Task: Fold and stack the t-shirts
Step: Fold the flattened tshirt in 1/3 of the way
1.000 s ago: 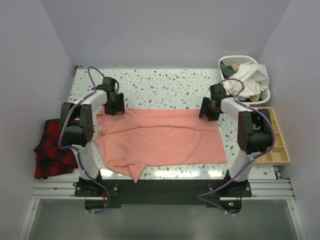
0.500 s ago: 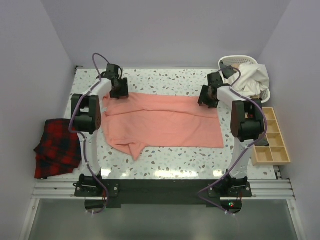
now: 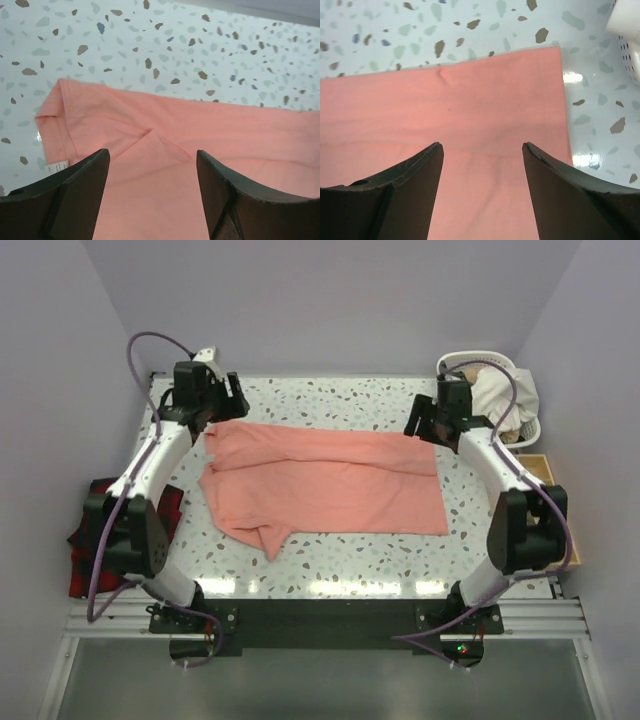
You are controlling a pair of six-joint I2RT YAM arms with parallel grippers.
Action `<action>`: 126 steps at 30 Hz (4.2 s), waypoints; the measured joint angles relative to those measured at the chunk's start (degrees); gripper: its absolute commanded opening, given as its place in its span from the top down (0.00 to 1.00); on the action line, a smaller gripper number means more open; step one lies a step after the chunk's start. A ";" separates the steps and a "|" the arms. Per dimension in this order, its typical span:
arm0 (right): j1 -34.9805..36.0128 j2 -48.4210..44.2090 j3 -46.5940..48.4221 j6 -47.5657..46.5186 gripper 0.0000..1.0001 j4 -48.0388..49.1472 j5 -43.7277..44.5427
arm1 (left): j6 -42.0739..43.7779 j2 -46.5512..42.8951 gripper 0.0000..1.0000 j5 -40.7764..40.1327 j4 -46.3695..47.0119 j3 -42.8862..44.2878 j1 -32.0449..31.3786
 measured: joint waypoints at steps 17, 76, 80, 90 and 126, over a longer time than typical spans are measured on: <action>6.62 -25.33 -25.66 -0.13 0.31 -7.43 -9.31 | -26.16 -54.86 0.37 0.50 -3.98 -54.36 -7.21; 10.03 -8.09 -26.67 1.05 0.32 0.13 -14.53 | -43.01 -45.83 1.00 -12.59 -0.20 -62.69 -15.41; 10.03 -6.97 -25.81 1.99 0.32 1.25 -14.23 | -40.22 -48.09 1.00 -8.46 -7.52 -56.13 -15.43; 10.67 -8.22 -26.62 2.95 0.32 2.01 -11.34 | -36.94 -55.82 1.00 2.10 -20.74 -49.57 -15.43; 10.60 -5.07 -10.05 -0.79 0.28 -6.95 -8.07 | -22.80 -4.61 0.22 -12.66 8.59 -24.90 -6.60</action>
